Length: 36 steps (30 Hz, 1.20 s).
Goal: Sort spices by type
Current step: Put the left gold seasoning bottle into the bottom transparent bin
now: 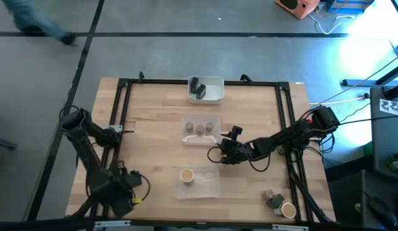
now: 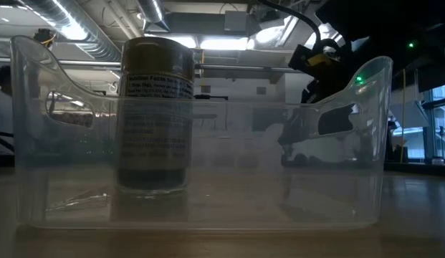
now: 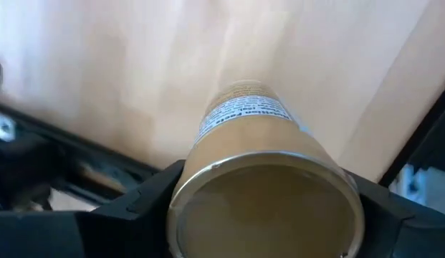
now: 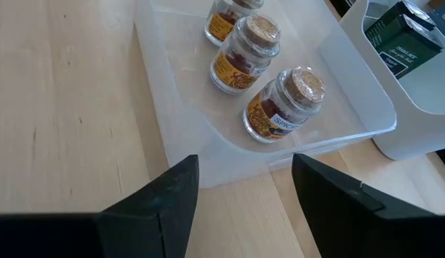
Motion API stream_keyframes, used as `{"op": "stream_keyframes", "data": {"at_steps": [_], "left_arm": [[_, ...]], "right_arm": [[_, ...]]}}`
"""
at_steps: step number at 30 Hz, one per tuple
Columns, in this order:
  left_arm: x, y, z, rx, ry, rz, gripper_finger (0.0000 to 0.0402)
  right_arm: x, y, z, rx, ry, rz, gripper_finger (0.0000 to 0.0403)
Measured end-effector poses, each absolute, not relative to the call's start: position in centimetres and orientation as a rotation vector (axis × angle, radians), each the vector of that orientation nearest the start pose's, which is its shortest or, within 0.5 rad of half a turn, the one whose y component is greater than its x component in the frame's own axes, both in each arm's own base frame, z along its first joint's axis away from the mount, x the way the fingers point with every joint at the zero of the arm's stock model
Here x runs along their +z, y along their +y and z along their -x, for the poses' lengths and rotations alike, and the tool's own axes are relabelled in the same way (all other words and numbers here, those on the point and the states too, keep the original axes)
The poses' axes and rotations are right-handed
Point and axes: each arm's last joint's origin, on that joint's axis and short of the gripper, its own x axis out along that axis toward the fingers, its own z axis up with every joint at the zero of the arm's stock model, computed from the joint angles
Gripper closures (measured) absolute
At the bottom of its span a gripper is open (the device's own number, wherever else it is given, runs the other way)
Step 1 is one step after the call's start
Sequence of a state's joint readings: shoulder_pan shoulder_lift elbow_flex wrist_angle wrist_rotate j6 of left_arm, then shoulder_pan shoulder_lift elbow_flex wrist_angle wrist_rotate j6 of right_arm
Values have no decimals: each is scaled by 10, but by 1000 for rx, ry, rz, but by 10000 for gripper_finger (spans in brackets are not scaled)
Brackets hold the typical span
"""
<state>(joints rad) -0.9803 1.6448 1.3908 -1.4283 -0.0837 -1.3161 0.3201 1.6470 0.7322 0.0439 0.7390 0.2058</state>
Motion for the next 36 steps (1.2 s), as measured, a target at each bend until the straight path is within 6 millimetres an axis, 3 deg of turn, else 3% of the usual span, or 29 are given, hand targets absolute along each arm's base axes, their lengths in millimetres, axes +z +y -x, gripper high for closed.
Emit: {"op": "stream_keyframes", "data": {"at_steps": [8,17,30,36], "left_arm": [[316,-203,-207,305,1363,140,137],[360,-175,-244,202,1179,123,137],[374,-149,-289,47,956,68,139],[366,-146,-314,-13,912,62,139]], "right_arm": [[141,75,-286,-448,714,244,178],[141,75,-286,-448,714,244,178],[141,75,-286,-447,709,241,178],[141,75,-286,-448,707,240,178]]}}
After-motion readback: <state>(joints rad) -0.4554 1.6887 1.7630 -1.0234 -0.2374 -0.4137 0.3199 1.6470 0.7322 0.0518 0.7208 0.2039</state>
